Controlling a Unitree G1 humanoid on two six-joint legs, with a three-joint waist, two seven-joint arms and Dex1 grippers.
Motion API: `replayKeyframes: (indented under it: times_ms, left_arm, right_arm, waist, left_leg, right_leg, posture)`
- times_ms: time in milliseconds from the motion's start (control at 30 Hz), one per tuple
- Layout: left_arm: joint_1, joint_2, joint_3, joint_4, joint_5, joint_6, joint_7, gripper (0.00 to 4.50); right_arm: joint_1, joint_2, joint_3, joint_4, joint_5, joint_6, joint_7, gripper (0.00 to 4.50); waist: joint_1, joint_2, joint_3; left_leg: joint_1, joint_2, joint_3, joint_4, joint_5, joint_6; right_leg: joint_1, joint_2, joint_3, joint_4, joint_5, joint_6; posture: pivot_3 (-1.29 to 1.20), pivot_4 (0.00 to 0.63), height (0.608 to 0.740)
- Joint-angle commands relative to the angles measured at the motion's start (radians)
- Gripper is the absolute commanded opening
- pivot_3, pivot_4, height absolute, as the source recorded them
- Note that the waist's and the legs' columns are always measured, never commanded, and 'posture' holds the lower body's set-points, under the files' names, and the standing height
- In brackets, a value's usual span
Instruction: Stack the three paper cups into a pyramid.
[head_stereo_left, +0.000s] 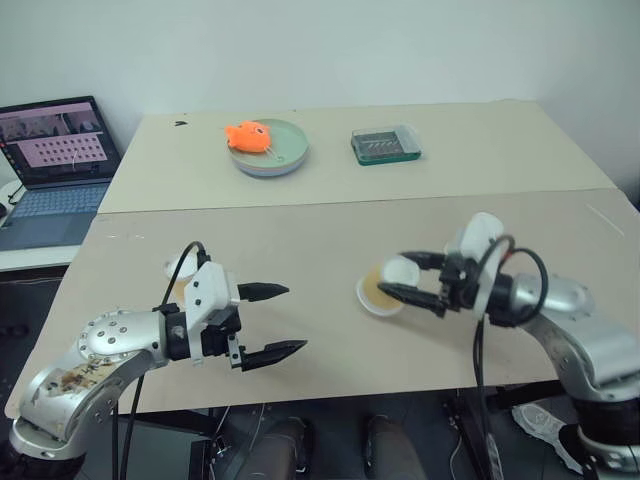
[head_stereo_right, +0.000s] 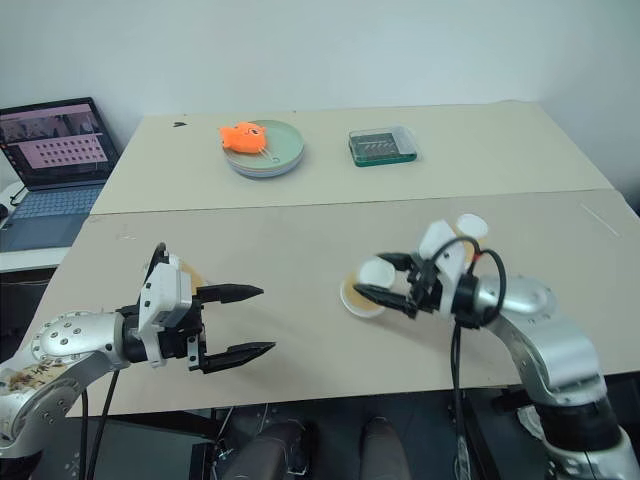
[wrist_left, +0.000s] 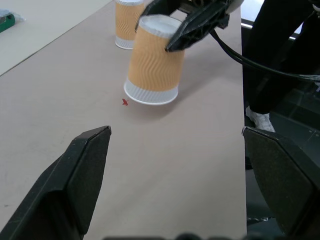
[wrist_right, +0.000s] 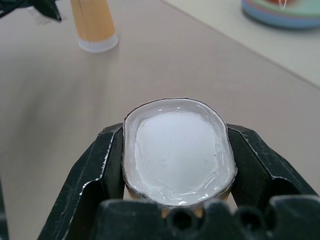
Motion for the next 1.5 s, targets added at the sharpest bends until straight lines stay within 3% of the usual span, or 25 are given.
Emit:
replayKeyframes:
  times_ms: [33, 333, 533, 833, 900, 1000, 1300, 1500]
  left_arm:
    - [-0.011, 0.006, 0.008, -0.023, 0.000, -0.003, 0.005, 4.50]
    - [0.019, 0.009, 0.022, -0.039, 0.000, -0.004, 0.018, 4.50]
    - [0.054, 0.007, 0.035, -0.067, -0.005, 0.000, 0.040, 4.50]
    - [0.078, 0.006, 0.045, -0.094, -0.010, 0.005, 0.074, 4.50]
    - [0.079, 0.005, 0.044, -0.096, -0.010, 0.004, 0.079, 4.50]
    - [0.084, 0.007, 0.044, -0.095, -0.009, 0.000, 0.078, 4.50]
    - [0.077, 0.012, 0.040, -0.071, 0.003, -0.016, 0.055, 4.50]
    - [0.052, 0.008, 0.022, -0.053, 0.009, -0.017, 0.044, 4.50]
  right_arm:
    - [-0.141, 0.062, 0.088, 0.099, -0.044, -0.020, 0.018, 2.54]
    - [-0.441, 0.253, 0.305, 0.579, -0.240, -0.172, 0.151, 2.54]
    - [-0.564, 0.352, 0.319, 0.817, -0.308, -0.256, 0.193, 2.54]
    - [-0.641, 0.420, 0.303, 0.971, -0.366, -0.332, 0.217, 2.54]
    - [-0.648, 0.427, 0.298, 0.986, -0.371, -0.339, 0.217, 3.48]
    - [-0.653, 0.433, 0.288, 0.997, -0.379, -0.347, 0.215, 4.45]
    - [-0.633, 0.385, 0.230, 0.894, -0.390, -0.322, 0.174, 4.45]
    - [-0.480, 0.253, 0.144, 0.504, -0.320, -0.124, 0.142, 4.45]
  waist:
    - [0.001, 0.000, 0.000]
    - [-0.003, -0.001, 0.000]
    - [-0.013, -0.001, 0.000]
    - [-0.023, 0.000, 0.000]
    - [-0.023, 0.000, 0.000]
    - [-0.024, 0.000, 0.000]
    - [-0.023, 0.000, 0.000]
    - [-0.013, 0.000, 0.000]
  left_leg:
    - [0.000, 0.000, 0.000, 0.000, 0.000, 0.000]
    - [0.000, 0.000, 0.000, 0.000, 0.000, 0.000]
    - [0.001, 0.000, 0.000, 0.000, 0.001, -0.001]
    - [0.005, 0.003, 0.000, -0.001, 0.001, -0.004]
    - [0.005, 0.004, 0.000, -0.001, 0.001, -0.005]
    - [0.005, 0.005, 0.000, -0.001, 0.000, -0.006]
    - [0.005, 0.006, 0.000, -0.002, 0.000, -0.006]
    - [0.003, 0.005, 0.000, -0.002, 0.000, -0.006]
  right_leg:
    - [0.000, 0.000, 0.000, 0.000, 0.000, 0.000]
    - [-0.002, 0.002, 0.000, 0.000, 0.005, -0.009]
    - [-0.003, 0.003, 0.000, 0.001, 0.007, -0.011]
    - [-0.003, 0.009, 0.002, 0.001, 0.009, -0.013]
    - [-0.004, 0.011, 0.002, 0.001, 0.010, -0.014]
    - [-0.004, 0.011, 0.002, 0.001, 0.010, -0.014]
    - [-0.004, 0.012, 0.002, 0.001, 0.010, -0.015]
    - [-0.004, 0.011, 0.001, 0.000, 0.010, -0.015]
  posture:
    - [0.00, 0.150, 0.740]
    - [0.00, 0.150, 0.740]
    - [0.00, 0.150, 0.740]
    - [0.00, 0.150, 0.740]
    - [0.00, 0.150, 0.740]
    - [0.00, 0.150, 0.740]
    - [0.00, 0.150, 0.740]
    - [0.00, 0.150, 0.740]
